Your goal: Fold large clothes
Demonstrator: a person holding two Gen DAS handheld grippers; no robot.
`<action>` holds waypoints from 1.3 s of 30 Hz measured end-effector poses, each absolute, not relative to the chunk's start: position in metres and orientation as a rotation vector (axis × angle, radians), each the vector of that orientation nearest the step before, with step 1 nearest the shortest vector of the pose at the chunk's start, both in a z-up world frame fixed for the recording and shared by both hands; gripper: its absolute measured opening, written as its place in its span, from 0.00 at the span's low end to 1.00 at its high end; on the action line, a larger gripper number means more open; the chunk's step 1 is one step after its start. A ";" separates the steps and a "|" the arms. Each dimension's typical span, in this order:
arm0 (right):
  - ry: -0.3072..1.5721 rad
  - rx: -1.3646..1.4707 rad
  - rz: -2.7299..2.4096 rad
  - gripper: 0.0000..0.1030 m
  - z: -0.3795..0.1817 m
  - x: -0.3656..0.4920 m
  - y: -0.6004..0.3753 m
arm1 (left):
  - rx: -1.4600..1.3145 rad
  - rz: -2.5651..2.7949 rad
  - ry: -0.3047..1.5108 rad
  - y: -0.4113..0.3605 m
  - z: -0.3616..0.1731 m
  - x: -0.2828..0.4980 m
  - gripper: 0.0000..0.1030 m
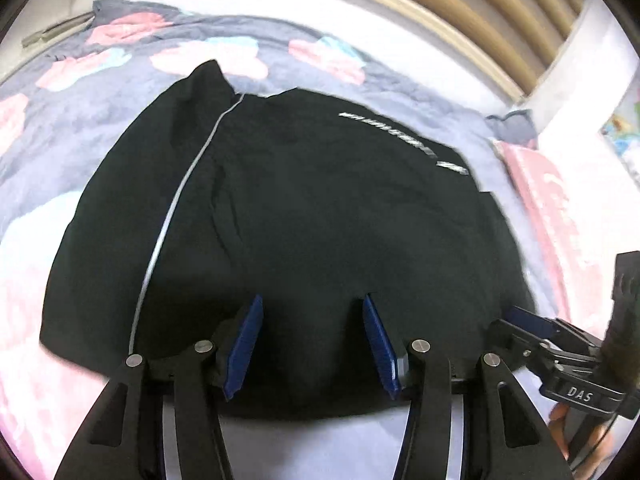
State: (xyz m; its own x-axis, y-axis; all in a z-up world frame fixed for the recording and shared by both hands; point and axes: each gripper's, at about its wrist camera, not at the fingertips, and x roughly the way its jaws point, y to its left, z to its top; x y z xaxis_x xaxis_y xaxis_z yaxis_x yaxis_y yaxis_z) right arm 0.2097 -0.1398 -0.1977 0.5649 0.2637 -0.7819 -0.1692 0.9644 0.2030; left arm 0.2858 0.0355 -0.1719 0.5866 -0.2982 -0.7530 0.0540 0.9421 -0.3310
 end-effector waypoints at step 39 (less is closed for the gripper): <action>0.739 -0.094 -0.031 0.97 -0.277 0.153 -0.110 | -0.087 -0.179 0.867 0.016 -0.225 0.229 0.57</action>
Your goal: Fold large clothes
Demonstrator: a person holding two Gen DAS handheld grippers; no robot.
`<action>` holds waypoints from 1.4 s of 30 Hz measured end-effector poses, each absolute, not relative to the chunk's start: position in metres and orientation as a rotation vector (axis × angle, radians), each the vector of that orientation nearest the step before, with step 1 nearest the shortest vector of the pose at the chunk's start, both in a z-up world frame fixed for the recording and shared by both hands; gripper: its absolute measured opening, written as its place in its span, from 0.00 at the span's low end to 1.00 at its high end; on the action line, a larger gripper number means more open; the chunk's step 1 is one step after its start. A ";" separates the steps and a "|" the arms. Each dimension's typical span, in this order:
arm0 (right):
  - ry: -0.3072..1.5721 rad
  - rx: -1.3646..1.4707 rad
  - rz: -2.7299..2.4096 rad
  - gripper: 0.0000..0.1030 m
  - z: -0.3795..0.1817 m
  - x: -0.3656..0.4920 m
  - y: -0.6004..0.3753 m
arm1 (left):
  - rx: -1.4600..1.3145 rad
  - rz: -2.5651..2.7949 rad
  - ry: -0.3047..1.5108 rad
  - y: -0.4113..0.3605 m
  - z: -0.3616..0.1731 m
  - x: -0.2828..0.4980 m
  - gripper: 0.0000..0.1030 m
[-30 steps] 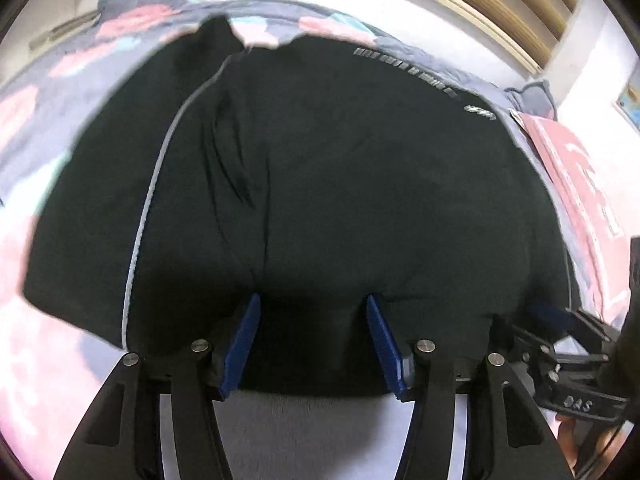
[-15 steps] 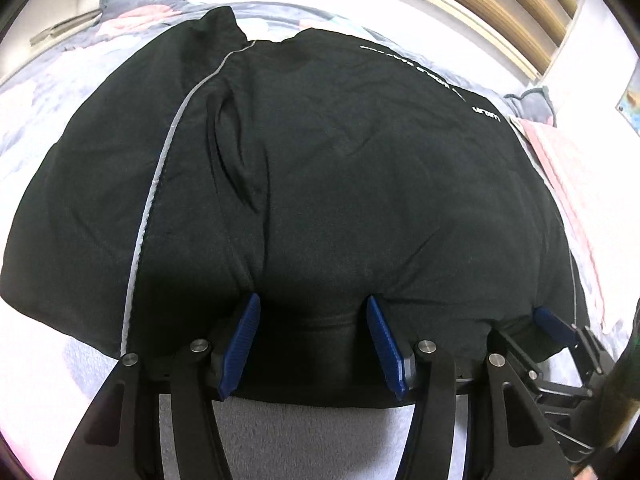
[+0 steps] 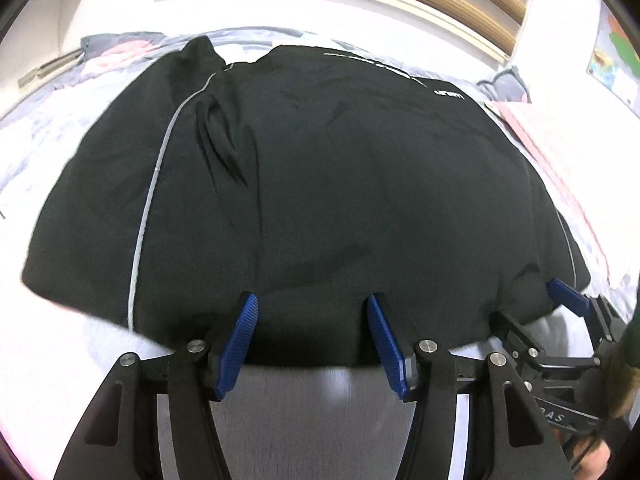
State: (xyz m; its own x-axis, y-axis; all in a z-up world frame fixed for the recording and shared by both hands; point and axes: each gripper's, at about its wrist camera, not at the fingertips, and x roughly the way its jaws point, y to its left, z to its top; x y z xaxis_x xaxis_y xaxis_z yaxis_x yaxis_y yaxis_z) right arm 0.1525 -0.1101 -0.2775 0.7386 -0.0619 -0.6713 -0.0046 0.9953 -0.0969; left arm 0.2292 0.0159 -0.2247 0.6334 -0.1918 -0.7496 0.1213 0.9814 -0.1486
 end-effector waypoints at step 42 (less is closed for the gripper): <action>0.858 0.228 0.148 0.98 -0.215 0.238 -0.320 | -0.030 -0.096 0.964 0.139 -0.166 0.350 0.58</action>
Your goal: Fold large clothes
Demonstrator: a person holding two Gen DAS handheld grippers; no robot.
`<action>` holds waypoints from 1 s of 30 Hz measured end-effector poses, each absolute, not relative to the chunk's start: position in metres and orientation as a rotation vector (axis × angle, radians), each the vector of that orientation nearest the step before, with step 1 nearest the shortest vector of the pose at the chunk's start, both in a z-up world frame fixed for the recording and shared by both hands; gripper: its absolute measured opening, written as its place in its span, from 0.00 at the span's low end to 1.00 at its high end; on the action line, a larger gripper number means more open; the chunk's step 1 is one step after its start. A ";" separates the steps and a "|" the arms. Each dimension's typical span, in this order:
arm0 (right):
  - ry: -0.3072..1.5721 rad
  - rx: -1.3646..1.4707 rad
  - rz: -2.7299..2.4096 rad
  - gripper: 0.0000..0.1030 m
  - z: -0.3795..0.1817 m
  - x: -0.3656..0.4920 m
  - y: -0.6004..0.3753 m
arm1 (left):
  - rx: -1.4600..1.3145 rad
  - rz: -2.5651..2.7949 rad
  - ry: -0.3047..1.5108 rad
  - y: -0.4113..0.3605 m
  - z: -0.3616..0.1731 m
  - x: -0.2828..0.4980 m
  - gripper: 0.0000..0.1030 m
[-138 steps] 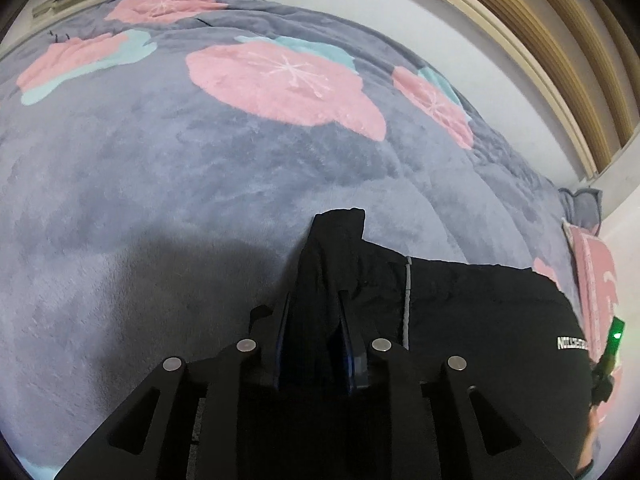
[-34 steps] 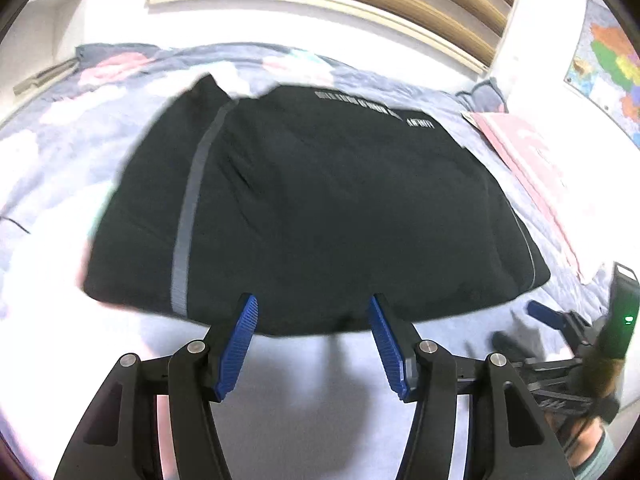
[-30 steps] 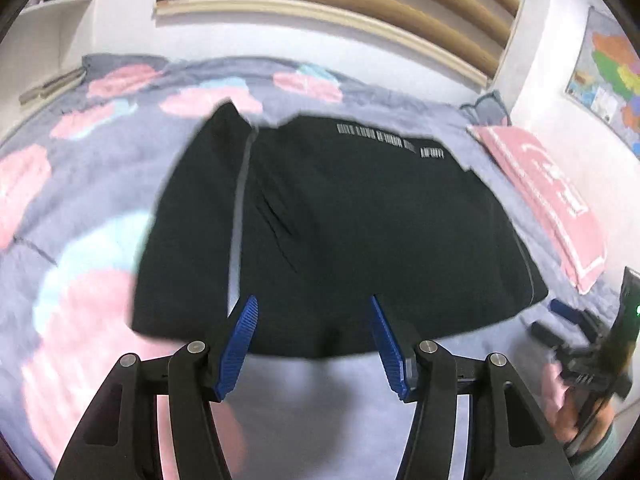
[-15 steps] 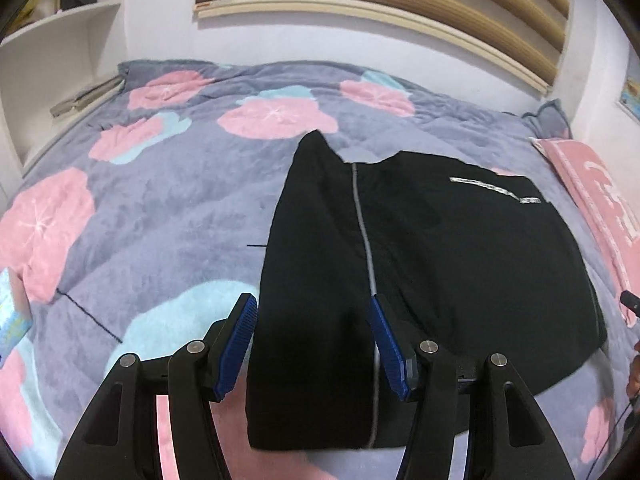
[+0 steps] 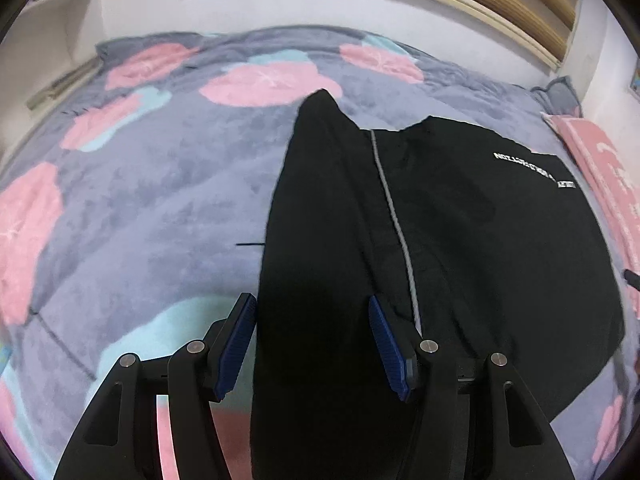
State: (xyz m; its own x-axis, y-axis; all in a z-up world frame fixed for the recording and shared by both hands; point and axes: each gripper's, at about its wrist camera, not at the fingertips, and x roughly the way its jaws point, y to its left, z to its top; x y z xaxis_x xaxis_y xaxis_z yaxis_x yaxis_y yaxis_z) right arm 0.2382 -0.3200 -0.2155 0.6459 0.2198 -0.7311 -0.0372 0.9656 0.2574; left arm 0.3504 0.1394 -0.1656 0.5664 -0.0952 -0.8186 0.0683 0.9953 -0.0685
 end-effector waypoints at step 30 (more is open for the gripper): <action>1.027 0.537 0.348 0.98 -0.283 0.297 -0.356 | -0.458 -0.376 1.180 0.160 -0.216 0.417 0.69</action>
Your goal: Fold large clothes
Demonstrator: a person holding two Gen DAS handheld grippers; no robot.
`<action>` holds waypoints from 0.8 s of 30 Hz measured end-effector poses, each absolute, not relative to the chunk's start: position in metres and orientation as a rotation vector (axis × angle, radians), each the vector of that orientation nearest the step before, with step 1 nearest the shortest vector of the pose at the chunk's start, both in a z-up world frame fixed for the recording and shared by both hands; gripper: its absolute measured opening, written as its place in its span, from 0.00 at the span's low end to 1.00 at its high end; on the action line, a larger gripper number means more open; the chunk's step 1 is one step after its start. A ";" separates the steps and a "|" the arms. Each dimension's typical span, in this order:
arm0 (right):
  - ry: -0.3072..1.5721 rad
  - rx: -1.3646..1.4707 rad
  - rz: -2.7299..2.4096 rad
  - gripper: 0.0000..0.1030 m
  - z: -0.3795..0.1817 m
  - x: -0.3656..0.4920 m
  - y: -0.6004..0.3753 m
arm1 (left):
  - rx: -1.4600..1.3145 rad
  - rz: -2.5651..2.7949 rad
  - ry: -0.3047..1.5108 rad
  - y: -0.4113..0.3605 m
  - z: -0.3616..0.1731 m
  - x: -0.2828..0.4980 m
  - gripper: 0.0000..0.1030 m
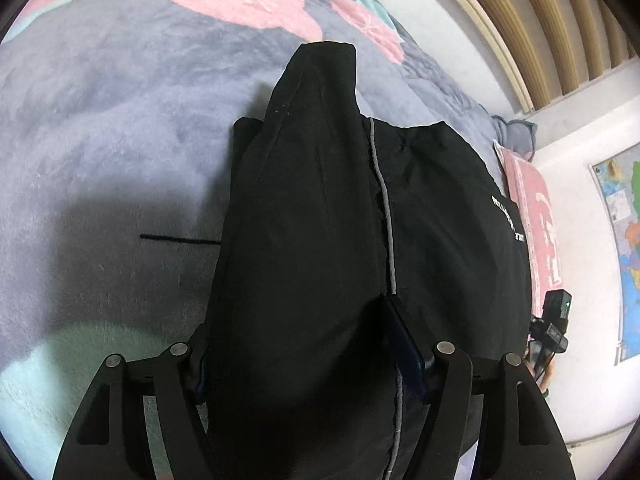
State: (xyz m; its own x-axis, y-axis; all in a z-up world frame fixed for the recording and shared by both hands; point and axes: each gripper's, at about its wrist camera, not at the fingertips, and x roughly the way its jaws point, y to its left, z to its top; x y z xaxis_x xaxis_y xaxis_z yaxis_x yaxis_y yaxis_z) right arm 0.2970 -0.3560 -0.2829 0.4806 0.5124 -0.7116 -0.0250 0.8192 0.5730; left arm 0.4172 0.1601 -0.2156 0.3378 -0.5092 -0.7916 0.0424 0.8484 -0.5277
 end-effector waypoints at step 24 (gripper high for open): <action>0.950 0.584 0.496 0.65 -0.285 0.310 -0.354 | -0.542 -0.409 1.163 0.164 -0.226 0.423 0.61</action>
